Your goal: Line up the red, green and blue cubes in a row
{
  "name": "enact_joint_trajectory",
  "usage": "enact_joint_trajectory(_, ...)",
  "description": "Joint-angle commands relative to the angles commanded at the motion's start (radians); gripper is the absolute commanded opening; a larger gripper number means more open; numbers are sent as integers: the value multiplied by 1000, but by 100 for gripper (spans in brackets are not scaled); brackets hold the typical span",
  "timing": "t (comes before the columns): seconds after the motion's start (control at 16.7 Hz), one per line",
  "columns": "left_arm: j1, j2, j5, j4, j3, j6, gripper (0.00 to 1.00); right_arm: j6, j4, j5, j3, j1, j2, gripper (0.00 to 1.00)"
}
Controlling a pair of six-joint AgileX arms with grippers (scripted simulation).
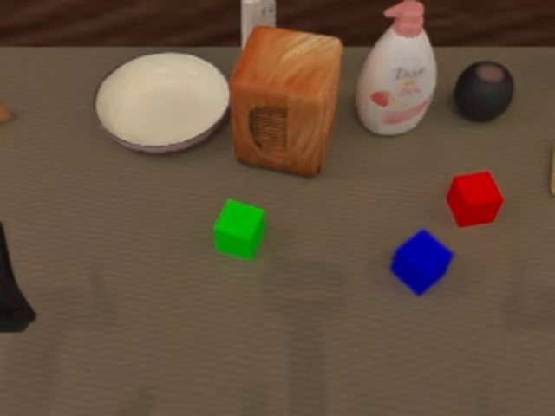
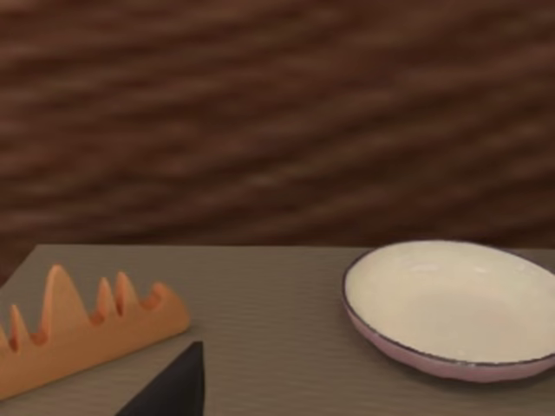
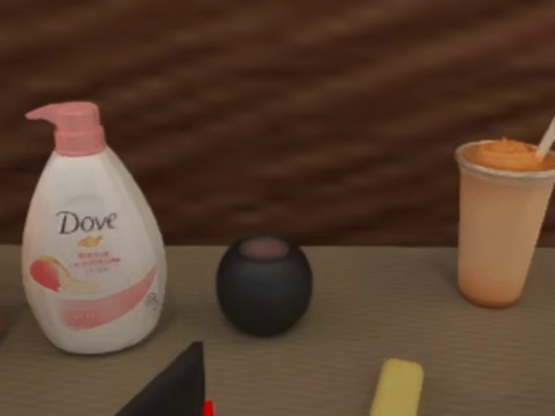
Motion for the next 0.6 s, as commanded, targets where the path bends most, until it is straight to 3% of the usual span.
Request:
enact_joint_trajectory(0.3,0,0,0,0,0,0,100,5,-38,1,61,5,62,100)
enact_joint_trajectory(0.6,0,0,0,0,0,0,100,13,-215,3,349,33,375,100)
